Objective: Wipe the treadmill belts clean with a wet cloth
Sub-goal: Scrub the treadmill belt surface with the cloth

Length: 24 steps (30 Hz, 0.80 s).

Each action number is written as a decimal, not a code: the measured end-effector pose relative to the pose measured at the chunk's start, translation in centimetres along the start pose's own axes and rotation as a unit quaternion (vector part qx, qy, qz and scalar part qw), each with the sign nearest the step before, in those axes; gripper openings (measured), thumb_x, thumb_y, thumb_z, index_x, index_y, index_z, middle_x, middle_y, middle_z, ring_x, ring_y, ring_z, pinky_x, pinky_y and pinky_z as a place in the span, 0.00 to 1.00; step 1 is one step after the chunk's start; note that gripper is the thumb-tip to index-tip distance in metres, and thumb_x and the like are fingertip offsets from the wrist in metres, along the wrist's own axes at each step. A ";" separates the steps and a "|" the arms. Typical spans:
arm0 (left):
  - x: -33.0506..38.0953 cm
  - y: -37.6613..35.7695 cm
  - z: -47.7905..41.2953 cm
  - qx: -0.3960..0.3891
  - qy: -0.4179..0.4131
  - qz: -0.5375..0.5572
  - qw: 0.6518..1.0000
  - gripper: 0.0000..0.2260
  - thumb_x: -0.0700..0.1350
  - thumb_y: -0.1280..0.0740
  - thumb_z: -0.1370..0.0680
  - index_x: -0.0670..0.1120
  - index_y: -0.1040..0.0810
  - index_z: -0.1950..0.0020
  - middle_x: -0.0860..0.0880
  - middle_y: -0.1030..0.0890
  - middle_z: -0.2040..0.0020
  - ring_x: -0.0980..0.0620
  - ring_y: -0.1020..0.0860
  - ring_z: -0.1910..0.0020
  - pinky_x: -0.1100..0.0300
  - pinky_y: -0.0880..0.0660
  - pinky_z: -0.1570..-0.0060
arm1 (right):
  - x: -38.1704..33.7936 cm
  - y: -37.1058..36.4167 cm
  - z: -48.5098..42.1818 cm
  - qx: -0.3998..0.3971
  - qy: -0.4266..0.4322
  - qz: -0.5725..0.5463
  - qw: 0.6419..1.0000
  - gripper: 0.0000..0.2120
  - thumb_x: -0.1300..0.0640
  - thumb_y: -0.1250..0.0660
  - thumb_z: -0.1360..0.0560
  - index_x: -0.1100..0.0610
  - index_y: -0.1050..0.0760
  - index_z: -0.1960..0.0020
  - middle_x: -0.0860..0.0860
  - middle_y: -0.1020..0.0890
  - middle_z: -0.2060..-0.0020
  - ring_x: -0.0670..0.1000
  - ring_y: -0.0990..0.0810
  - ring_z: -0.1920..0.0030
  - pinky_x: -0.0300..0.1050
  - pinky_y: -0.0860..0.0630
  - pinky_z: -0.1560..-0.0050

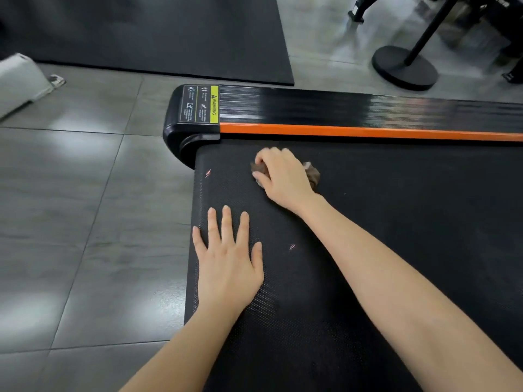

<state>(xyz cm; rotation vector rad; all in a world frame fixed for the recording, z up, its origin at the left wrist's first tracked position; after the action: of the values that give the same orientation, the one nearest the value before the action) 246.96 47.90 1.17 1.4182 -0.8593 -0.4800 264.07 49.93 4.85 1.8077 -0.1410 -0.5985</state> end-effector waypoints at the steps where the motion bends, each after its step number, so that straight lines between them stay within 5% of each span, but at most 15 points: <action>1: -0.1 0.0 -0.1 -0.001 0.004 0.002 1.000 0.27 0.55 0.48 0.23 0.43 0.31 0.29 0.39 0.31 0.29 0.36 0.38 0.28 0.34 0.39 0.34 | -0.6 0.2 1.8 -0.001 0.022 -0.007 1.000 0.10 0.54 0.32 0.25 0.57 0.26 0.45 0.53 0.21 0.50 0.54 0.26 0.51 0.50 0.28 0.52; 6: -0.2 -0.2 -0.1 -0.007 0.012 0.001 1.000 0.29 0.55 0.48 0.24 0.37 0.32 0.30 0.39 0.32 0.29 0.37 0.38 0.28 0.35 0.38 0.34 | -1.8 0.1 5.0 -0.040 0.079 -0.004 0.996 0.07 0.56 0.31 0.26 0.57 0.25 0.50 0.52 0.21 0.55 0.53 0.27 0.55 0.49 0.29 0.56; 14: -0.1 -0.4 -0.1 -0.005 0.005 -0.002 1.000 0.29 0.55 0.48 0.24 0.38 0.33 0.29 0.39 0.33 0.29 0.37 0.39 0.27 0.35 0.39 0.33 | 0.4 -0.6 -3.1 0.024 -0.037 0.036 0.998 0.09 0.54 0.34 0.23 0.55 0.27 0.45 0.51 0.22 0.51 0.54 0.26 0.50 0.51 0.27 0.49; 24: 0.0 -0.2 0.0 -0.019 0.007 0.012 1.000 0.28 0.52 0.51 0.24 0.38 0.34 0.29 0.39 0.33 0.28 0.37 0.40 0.27 0.34 0.40 0.33 | -4.7 0.9 13.9 -0.031 0.108 -0.011 0.994 0.08 0.51 0.39 0.27 0.56 0.27 0.55 0.51 0.23 0.59 0.53 0.28 0.60 0.48 0.30 0.58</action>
<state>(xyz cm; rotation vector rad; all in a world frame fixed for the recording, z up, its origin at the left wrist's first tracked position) 246.97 47.91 0.98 1.3747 -0.8503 -0.4650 253.77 39.43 4.42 1.8021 0.0426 -0.4148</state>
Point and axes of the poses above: each hand's wrist, its own z-axis away from the middle knuckle, its own y-axis out of the back of the hand, x = y × z, the point moved 9 cm from there along -z, towards the middle knuckle
